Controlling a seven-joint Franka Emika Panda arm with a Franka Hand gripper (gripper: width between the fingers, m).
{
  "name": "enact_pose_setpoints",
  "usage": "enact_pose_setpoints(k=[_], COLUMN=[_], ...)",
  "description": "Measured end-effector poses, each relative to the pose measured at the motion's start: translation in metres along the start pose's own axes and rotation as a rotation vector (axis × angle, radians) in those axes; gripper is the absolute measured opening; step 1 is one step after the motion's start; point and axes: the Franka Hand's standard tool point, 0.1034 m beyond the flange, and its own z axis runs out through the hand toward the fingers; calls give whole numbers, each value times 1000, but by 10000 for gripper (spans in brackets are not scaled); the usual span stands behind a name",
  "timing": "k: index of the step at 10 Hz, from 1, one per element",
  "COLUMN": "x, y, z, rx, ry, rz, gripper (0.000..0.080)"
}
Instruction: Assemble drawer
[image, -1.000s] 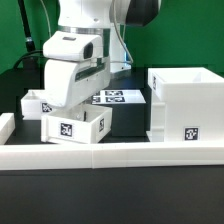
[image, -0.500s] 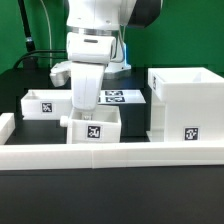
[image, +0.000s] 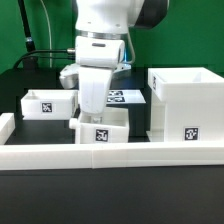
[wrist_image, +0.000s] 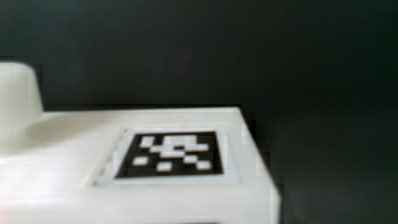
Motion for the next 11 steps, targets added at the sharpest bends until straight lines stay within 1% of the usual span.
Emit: enact_pose_setpoints(k=[3,4,5,6,7,8,9,11], x=[-12,-20,-18,-22,-32,-34,-32,-22], y=[1,1,3,4,6,5,5,10], z=[1,1,-1,-1,-2,-1,0,0], rx=[0,2,-1,-3,-7,-5,-3,-4], ry=[5,27,51,81,117,128,127,132], rz=[-21,-35,-26,-50,-24,-11,-17,-30], gripper=[42,42,42,42,42,42,42,42])
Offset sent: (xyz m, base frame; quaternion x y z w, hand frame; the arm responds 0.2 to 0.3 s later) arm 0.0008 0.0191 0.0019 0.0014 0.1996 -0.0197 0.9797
